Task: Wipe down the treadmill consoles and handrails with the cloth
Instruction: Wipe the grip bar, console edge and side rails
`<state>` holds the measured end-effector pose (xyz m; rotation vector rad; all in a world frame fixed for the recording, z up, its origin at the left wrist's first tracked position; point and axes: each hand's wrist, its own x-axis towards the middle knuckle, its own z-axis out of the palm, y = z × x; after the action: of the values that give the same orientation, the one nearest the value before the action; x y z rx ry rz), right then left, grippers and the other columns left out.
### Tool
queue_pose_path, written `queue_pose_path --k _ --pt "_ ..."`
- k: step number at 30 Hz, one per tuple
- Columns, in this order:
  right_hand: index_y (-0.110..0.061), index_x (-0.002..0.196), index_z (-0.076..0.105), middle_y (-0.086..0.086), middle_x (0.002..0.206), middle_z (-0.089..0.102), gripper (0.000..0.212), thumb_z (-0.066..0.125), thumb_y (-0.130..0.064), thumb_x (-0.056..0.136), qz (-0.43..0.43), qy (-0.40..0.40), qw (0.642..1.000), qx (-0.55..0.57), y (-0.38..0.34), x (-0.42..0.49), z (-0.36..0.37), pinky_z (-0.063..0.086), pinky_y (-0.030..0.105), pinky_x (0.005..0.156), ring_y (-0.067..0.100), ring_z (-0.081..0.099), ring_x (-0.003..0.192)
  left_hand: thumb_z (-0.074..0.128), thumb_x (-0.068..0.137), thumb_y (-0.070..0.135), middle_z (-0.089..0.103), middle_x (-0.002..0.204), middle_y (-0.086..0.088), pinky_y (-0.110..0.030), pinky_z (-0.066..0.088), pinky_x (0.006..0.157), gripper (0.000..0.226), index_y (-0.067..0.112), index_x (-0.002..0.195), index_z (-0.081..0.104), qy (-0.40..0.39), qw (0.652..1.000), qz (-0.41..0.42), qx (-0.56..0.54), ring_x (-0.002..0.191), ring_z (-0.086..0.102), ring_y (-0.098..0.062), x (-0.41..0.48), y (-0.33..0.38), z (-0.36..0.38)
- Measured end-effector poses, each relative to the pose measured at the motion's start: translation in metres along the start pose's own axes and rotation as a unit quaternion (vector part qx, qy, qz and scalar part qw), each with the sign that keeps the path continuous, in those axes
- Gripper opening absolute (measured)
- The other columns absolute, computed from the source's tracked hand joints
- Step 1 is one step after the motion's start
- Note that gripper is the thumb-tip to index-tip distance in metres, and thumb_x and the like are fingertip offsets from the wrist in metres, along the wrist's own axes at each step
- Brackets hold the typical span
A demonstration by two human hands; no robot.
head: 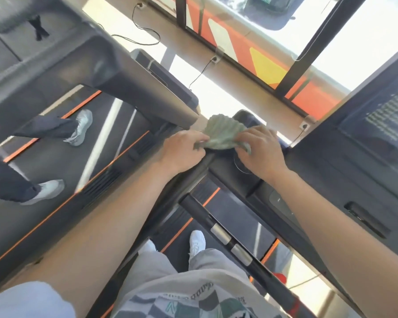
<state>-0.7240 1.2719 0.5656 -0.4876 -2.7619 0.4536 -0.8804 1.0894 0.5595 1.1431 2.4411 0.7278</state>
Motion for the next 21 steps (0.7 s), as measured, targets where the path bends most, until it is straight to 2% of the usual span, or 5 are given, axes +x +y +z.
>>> queue_pose_path --k 2,7,12,18,21 --pt "-0.017 0.096 0.077 -0.002 0.100 0.075 0.015 0.071 -0.022 0.083 0.015 -0.058 0.998 -0.002 -0.005 -0.023 0.008 0.041 0.041 0.093 0.030 0.063 0.099 0.062 0.088 0.028 0.066 0.133 0.016 -0.034 0.048 0.101 0.040 0.035 0.126 0.070 -0.044 0.999 -0.029 -0.009 0.125 0.058 -0.013 -0.017 -0.008 0.009" --pt "-0.010 0.102 0.075 0.005 0.120 0.070 0.015 0.067 -0.006 0.090 -0.018 -0.006 0.999 0.049 -0.023 -0.029 0.020 0.050 0.041 0.095 0.031 0.060 0.106 0.058 0.097 0.029 0.067 0.134 0.011 -0.033 0.050 0.101 0.037 0.030 0.133 0.067 0.030 0.995 -0.053 -0.083 0.123 0.060 -0.013 -0.028 -0.007 0.022" --pt "-0.016 0.131 0.065 0.005 0.142 0.058 0.040 0.042 -0.026 0.100 -0.015 -0.117 0.993 0.023 -0.015 -0.008 0.032 0.048 0.053 0.101 0.033 0.049 0.130 0.054 0.103 0.033 0.064 0.139 0.004 -0.037 0.046 0.108 0.039 0.029 0.141 0.059 -0.045 0.988 -0.065 -0.131 0.129 0.058 -0.019 -0.004 -0.002 0.032" --pt "-0.019 0.144 0.054 0.001 0.154 0.045 0.043 0.052 -0.012 0.102 0.045 -0.138 0.989 0.006 0.014 0.018 0.027 0.034 0.043 0.116 0.030 0.034 0.145 0.050 0.105 0.034 0.059 0.145 0.001 -0.035 0.040 0.114 0.042 0.030 0.147 0.052 -0.126 0.966 -0.090 -0.207 0.133 0.053 -0.019 0.051 0.005 0.036" --pt "-0.021 0.148 0.049 -0.001 0.158 0.039 0.044 0.049 -0.015 0.104 0.079 -0.149 0.986 0.011 0.024 0.034 0.024 0.027 0.041 0.120 0.025 0.027 0.150 0.049 0.107 0.034 0.051 0.152 0.003 -0.025 0.030 0.116 0.043 0.028 0.149 0.050 -0.151 0.951 -0.092 -0.254 0.142 0.043 -0.016 0.076 0.011 0.039"
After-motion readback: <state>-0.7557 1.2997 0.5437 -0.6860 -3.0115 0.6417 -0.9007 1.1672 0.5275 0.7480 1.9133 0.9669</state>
